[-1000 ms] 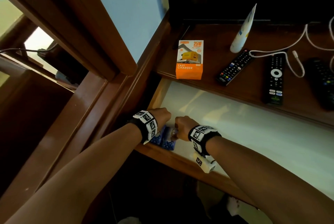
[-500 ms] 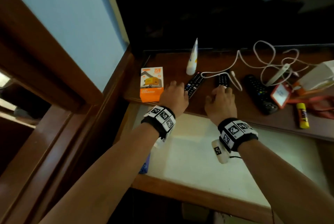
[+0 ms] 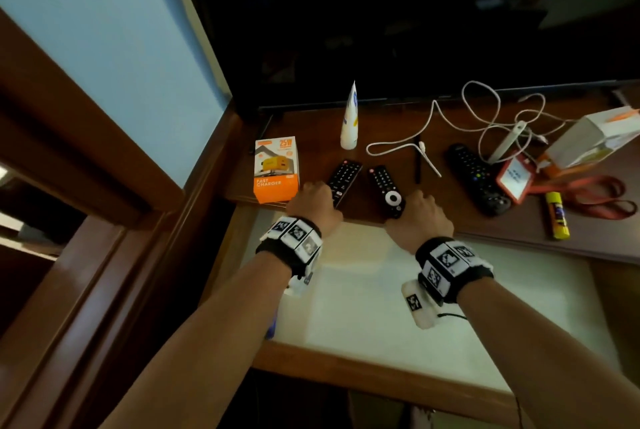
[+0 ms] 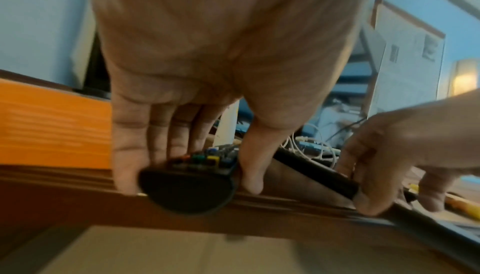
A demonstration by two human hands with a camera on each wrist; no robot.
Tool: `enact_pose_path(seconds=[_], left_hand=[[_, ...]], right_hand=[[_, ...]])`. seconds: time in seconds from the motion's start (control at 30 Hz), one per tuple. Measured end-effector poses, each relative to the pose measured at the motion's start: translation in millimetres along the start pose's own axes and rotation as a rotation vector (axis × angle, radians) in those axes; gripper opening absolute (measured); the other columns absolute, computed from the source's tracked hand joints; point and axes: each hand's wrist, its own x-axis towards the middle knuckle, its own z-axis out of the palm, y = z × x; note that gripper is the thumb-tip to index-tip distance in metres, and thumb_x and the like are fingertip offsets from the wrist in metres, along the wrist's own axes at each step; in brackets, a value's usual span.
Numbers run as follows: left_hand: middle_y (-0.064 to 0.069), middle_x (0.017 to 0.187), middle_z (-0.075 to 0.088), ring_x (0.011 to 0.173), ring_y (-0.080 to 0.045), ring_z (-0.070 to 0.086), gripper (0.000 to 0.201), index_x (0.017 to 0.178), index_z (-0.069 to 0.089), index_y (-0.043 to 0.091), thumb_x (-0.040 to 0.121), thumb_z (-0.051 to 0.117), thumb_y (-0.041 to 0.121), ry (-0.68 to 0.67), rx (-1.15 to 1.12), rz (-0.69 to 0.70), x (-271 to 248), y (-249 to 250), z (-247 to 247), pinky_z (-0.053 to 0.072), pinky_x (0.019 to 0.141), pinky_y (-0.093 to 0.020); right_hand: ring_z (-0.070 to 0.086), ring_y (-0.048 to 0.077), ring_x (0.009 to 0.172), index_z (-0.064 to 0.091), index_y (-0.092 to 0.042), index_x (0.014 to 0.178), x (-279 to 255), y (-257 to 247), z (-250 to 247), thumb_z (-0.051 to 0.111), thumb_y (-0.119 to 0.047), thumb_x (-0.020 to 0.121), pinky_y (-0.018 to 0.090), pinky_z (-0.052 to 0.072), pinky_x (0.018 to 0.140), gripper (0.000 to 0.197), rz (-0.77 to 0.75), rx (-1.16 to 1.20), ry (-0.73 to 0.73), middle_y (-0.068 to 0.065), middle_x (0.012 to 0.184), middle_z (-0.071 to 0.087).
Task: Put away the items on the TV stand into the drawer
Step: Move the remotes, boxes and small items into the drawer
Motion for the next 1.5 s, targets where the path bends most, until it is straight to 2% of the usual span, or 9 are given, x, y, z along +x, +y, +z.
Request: enact_pose_path(seconds=[0.3, 0.4, 0.57, 0.63, 0.77, 0.87, 1.03, 1.23, 1.5], left_hand=[[-0.002, 0.103, 0.059, 0.092, -0.024, 0.063, 0.052, 0.109, 0.048, 0.018, 0.075, 0.082, 0.036, -0.337, 0.024, -0.181, -94.4, -75.0, 28.0, 0.048, 0.071, -0.032], [-0.005, 0.111, 0.061, 0.104, -0.027, 0.065, 0.056, 0.118, 0.051, 0.012, 0.077, 0.083, 0.033, -0.416, 0.059, -0.213, -91.6, -84.4, 52.5, 0.052, 0.081, -0.035], [-0.013, 0.113, 0.066, 0.098, -0.031, 0.068, 0.021, 0.095, 0.055, 0.011, 0.088, 0.073, 0.020, -0.440, 0.109, -0.165, -75.9, -84.7, 84.8, 0.050, 0.073, -0.033], [-0.015, 0.115, 0.063, 0.098, -0.033, 0.066, 0.019, 0.089, 0.050, 0.012, 0.090, 0.069, 0.017, -0.451, 0.136, -0.143, -72.7, -86.0, 93.0, 0.047, 0.072, -0.033], [-0.018, 0.138, 0.054, 0.121, -0.036, 0.061, 0.054, 0.142, 0.042, -0.001, 0.096, 0.064, 0.015, -0.461, 0.231, -0.081, -69.1, -92.9, 109.7, 0.053, 0.094, -0.040], [-0.012, 0.127, 0.066, 0.115, -0.029, 0.067, 0.043, 0.126, 0.063, 0.007, 0.090, 0.073, 0.027, -0.507, 0.276, -0.090, -58.6, -93.4, 104.8, 0.048, 0.080, -0.033], [-0.012, 0.136, 0.046, 0.121, -0.037, 0.053, 0.089, 0.143, 0.040, 0.015, 0.072, 0.088, 0.037, -0.459, 0.475, 0.115, -22.5, -99.7, 85.3, 0.050, 0.087, -0.046], [-0.009, 0.132, 0.048, 0.118, -0.032, 0.053, 0.087, 0.135, 0.050, 0.013, 0.065, 0.093, 0.043, -0.525, 0.475, 0.333, -3.0, -111.9, 82.8, 0.047, 0.084, -0.042], [-0.006, 0.119, 0.051, 0.109, -0.028, 0.056, 0.078, 0.121, 0.057, 0.014, 0.059, 0.095, 0.044, -0.464, 0.354, 0.286, -4.2, -135.0, 80.0, 0.047, 0.078, -0.037]], right_hand=[[0.061, 0.022, 0.080, 0.049, -0.016, 0.100, -61.4, -2.7, 62.0, 0.078, -0.029, 0.071, 0.027, 0.046, 0.054, 0.043, -0.143, -0.050, -0.436, 0.001, 0.093, 0.060], [0.065, 0.021, 0.080, 0.056, -0.016, 0.096, -57.5, -7.0, 90.9, 0.086, -0.027, 0.066, 0.030, 0.057, 0.062, 0.044, -0.114, -0.118, -0.572, 0.002, 0.092, 0.064], [0.064, 0.026, 0.083, 0.053, -0.008, 0.110, -50.7, -20.1, 125.0, 0.091, -0.020, 0.063, 0.029, 0.050, 0.055, 0.062, -0.075, -0.168, -0.595, 0.007, 0.098, 0.062], [0.066, 0.030, 0.095, 0.045, -0.007, 0.119, -49.0, -20.3, 138.2, 0.091, -0.018, 0.066, 0.031, 0.051, 0.063, 0.071, -0.067, -0.145, -0.557, 0.009, 0.106, 0.060], [0.068, 0.032, 0.104, 0.053, -0.004, 0.122, -42.5, -20.5, 148.0, 0.087, -0.021, 0.075, 0.032, 0.056, 0.076, 0.060, -0.087, -0.174, -0.573, 0.013, 0.119, 0.065], [0.068, 0.033, 0.106, 0.048, -0.005, 0.131, -32.3, -17.9, 142.7, 0.092, -0.020, 0.068, 0.037, 0.058, 0.082, 0.078, -0.137, -0.192, -0.587, 0.015, 0.123, 0.063], [0.031, 0.041, 0.143, 0.003, -0.021, 0.159, -18.3, -11.6, 141.8, 0.093, -0.010, 0.065, 0.049, 0.049, 0.105, 0.131, -0.448, -0.350, -0.604, 0.009, 0.164, -0.002], [0.040, 0.036, 0.129, 0.015, -0.006, 0.156, -16.7, -21.3, 152.9, 0.099, -0.026, 0.055, 0.049, 0.050, 0.100, 0.133, -0.579, -0.468, -0.576, 0.012, 0.149, 0.026], [0.040, 0.036, 0.128, 0.022, -0.008, 0.153, -20.4, -41.2, 170.5, 0.096, -0.042, 0.055, 0.049, 0.048, 0.102, 0.128, -0.553, -0.334, -0.509, 0.012, 0.143, 0.031]])
